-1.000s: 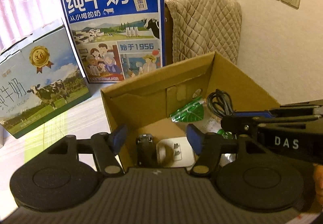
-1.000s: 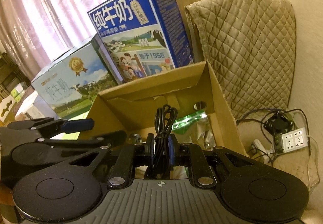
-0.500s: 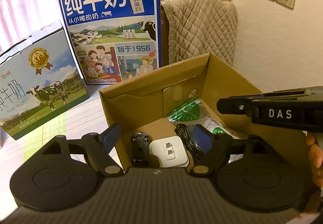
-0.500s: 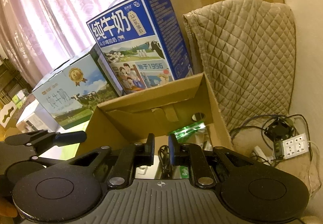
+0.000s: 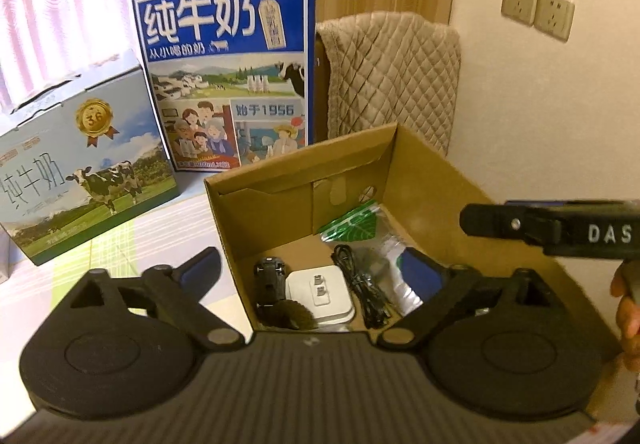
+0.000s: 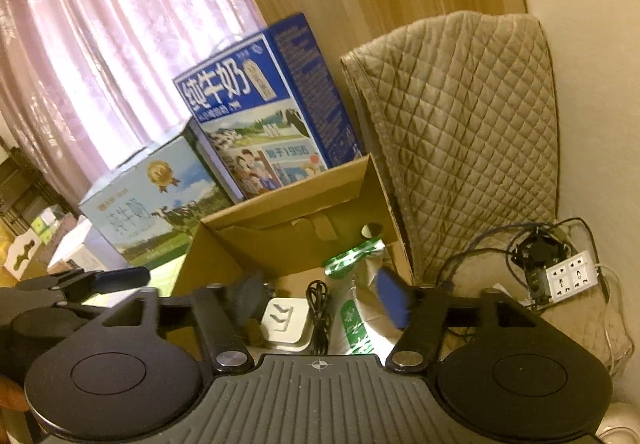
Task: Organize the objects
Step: 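Withdraw both grippers from the cardboard box back over the table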
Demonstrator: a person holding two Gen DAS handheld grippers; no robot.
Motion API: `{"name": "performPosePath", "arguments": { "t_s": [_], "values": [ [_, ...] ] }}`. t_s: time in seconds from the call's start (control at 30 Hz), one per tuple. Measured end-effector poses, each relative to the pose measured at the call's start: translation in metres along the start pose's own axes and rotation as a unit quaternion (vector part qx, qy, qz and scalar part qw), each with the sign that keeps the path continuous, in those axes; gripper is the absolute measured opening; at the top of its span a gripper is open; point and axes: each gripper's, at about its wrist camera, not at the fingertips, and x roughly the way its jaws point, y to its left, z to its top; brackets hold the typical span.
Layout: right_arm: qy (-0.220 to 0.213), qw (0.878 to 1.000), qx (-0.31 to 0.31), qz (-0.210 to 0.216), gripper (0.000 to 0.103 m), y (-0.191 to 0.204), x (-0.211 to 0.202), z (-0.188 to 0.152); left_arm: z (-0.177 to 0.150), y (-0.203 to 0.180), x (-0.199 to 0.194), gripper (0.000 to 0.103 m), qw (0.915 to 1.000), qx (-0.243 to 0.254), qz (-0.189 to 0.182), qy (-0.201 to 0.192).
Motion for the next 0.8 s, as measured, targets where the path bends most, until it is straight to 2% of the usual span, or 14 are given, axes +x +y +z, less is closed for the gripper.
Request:
{"name": "performPosePath", "arguments": {
  "t_s": [0.1, 0.3, 0.53, 0.67, 0.8],
  "values": [
    [-0.008, 1.000, -0.014, -0.004, 0.076, 0.005, -0.014, -0.005, -0.004, 0.001, -0.020, 0.102, 0.9997, -0.002, -0.005, -0.022],
    [-0.013, 0.998, -0.055, -0.028, 0.080, 0.020, -0.039, -0.023, -0.016, 0.003, -0.062, 0.102, 0.9988, -0.006, 0.000, -0.048],
    [-0.017, 0.996, -0.075, -0.035, 0.082, 0.040, -0.065, -0.050, -0.037, -0.003, -0.118, 0.102, 0.9938, 0.025, 0.035, -0.102],
    [-0.014, 0.997, -0.073, -0.037, 0.082, 0.051, -0.078, -0.066, -0.050, 0.006, -0.145, 0.102, 0.9938, 0.006, 0.040, -0.104],
    [-0.008, 0.999, -0.047, -0.022, 0.082, 0.061, -0.091, -0.077, -0.065, 0.017, -0.166, 0.102, 0.9946, -0.019, 0.054, -0.087]
  ]
}}
